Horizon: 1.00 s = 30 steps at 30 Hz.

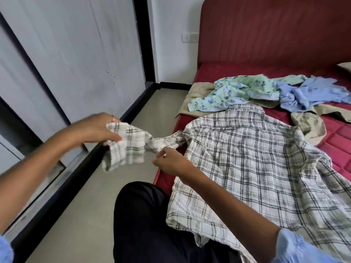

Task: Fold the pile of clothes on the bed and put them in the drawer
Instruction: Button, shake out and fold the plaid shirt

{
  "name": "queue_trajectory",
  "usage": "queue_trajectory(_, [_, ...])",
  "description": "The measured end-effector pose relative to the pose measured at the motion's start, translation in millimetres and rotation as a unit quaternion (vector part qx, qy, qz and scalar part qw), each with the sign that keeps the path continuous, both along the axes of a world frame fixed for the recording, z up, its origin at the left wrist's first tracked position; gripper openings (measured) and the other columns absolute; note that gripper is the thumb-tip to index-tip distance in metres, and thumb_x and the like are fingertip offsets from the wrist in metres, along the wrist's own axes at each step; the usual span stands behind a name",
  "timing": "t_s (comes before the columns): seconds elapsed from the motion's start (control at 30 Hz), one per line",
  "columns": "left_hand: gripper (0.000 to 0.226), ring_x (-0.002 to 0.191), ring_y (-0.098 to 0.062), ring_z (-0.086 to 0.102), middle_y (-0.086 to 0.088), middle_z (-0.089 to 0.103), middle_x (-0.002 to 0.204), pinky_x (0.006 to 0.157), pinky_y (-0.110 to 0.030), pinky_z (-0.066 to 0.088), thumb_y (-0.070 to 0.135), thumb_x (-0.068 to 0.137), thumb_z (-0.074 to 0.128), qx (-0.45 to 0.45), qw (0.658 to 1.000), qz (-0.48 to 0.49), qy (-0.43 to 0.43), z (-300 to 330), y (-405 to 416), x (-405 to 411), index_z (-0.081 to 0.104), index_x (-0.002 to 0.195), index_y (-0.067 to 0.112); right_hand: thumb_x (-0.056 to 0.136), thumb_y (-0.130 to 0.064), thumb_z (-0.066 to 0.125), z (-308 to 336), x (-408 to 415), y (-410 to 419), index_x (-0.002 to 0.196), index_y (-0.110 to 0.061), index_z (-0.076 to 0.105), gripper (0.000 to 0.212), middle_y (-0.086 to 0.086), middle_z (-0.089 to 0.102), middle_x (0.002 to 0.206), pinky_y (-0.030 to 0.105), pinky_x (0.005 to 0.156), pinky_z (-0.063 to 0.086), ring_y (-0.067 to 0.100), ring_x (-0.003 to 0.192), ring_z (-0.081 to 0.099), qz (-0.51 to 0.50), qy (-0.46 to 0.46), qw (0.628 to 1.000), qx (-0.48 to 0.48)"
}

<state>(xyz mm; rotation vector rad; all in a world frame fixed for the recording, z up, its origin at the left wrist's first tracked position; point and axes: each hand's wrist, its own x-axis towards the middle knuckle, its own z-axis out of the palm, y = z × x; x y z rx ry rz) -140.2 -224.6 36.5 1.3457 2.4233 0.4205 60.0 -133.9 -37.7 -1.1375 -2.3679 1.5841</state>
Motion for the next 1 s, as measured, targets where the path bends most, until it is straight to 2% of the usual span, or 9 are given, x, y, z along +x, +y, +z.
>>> queue_trajectory(0.1, [0.023,0.076,-0.025,0.057,-0.006,0.062,0.089,0.064,-0.029,0.044,0.024,0.089,0.062,-0.066,0.948,-0.029,0.309,12.9,-10.7,-3.0,0.065,0.112,0.028,0.095,-0.024,0.055,6.9,-6.3,-2.0,0.123,-0.007,0.051,0.033,0.008,0.059,0.108,0.030,0.083,0.046,0.019,0.096,0.058,-0.046,0.078,0.995,0.028])
queue_trajectory(0.2, [0.025,0.075,-0.025,0.058,-0.004,0.064,0.094,0.061,-0.031,0.044,0.013,0.093,0.052,-0.048,0.917,-0.076,0.390,-0.3,-27.1,5.6,0.064,0.109,0.027,0.094,-0.022,0.057,12.6,-18.8,-9.4,0.135,-0.012,0.039,0.046,0.009,0.046,0.129,0.025,0.089,0.040,0.020,0.109,0.052,-0.062,0.187,0.974,0.109])
queue_trajectory(0.37, [0.039,0.084,-0.032,0.068,-0.008,0.070,0.098,0.076,-0.036,0.054,-0.017,0.072,0.061,0.169,0.943,-0.123,0.259,-33.6,-38.3,12.4,0.072,0.100,0.007,0.089,-0.021,0.062,24.9,-40.4,-21.8,0.137,-0.014,0.042,0.052,0.008,0.055,0.118,0.034,0.097,0.041,0.025,0.110,0.053,0.095,0.153,0.972,0.153])
queue_trajectory(0.43, [0.043,0.093,-0.028,0.068,-0.009,0.069,0.105,0.089,-0.027,0.048,-0.023,0.066,0.062,0.218,0.943,-0.127,0.219,-40.0,-34.6,20.1,0.072,0.100,0.002,0.090,-0.012,0.054,26.8,-45.2,-25.7,0.119,-0.007,0.053,0.030,0.002,0.057,0.084,0.032,0.081,0.044,0.019,0.081,0.055,0.110,0.181,0.977,-0.023])
queue_trajectory(0.5, [0.048,0.100,-0.024,0.066,-0.003,0.065,0.111,0.095,-0.009,0.037,-0.026,0.064,0.063,0.250,0.938,-0.137,0.196,-41.2,-31.7,27.8,0.072,0.103,0.000,0.094,-0.013,0.045,30.7,-43.6,-24.5,0.108,-0.010,0.055,0.017,0.001,0.051,0.076,0.032,0.075,0.043,0.016,0.070,0.049,0.060,0.229,0.950,-0.206])
queue_trajectory(0.6, [0.045,0.103,-0.011,0.057,0.003,0.055,0.118,0.095,-0.002,0.033,-0.022,0.070,0.066,0.280,0.924,-0.182,0.185,-39.8,-30.5,37.7,0.068,0.110,-0.002,0.099,-0.054,0.031,36.4,-37.0,-7.6,0.103,-0.010,0.055,0.050,0.009,0.059,0.090,0.036,0.084,0.051,0.023,0.080,0.060,0.011,0.239,0.900,-0.365])
queue_trajectory(0.7, [0.044,0.106,-0.010,0.054,-0.006,0.056,0.125,0.096,-0.001,0.033,-0.019,0.072,0.065,0.298,0.920,-0.192,0.165,-42.3,-25.9,52.0,0.065,0.112,-0.002,0.092,-0.065,0.041,44.0,-38.6,5.7,0.092,-0.012,0.057,0.055,0.007,0.062,0.086,0.034,0.076,0.056,0.021,0.079,0.064,0.034,0.216,0.895,-0.388])
queue_trajectory(0.87, [0.033,0.101,-0.018,0.060,-0.008,0.059,0.112,0.092,-0.012,0.043,-0.005,0.082,0.064,0.351,0.918,-0.142,0.122,-52.7,-11.5,75.1,0.055,0.113,0.005,0.095,-0.007,0.035,46.5,-63.8,19.3,0.077,-0.005,0.050,0.024,0.011,0.050,0.071,0.028,0.053,0.049,0.020,0.059,0.054,-0.037,0.169,0.913,-0.370])
queue_trajectory(1.0, [0.019,0.091,-0.010,0.049,-0.003,0.051,0.097,0.084,-0.019,0.040,0.002,0.087,0.061,0.459,0.882,-0.022,0.102,-63.0,-11.2,116.3,0.050,0.102,0.004,0.096,-0.006,0.044,63.1,-66.6,47.7,0.093,-0.003,0.052,0.009,0.013,0.059,0.087,0.035,0.064,0.055,0.023,0.071,0.060,-0.123,0.159,0.937,-0.285])
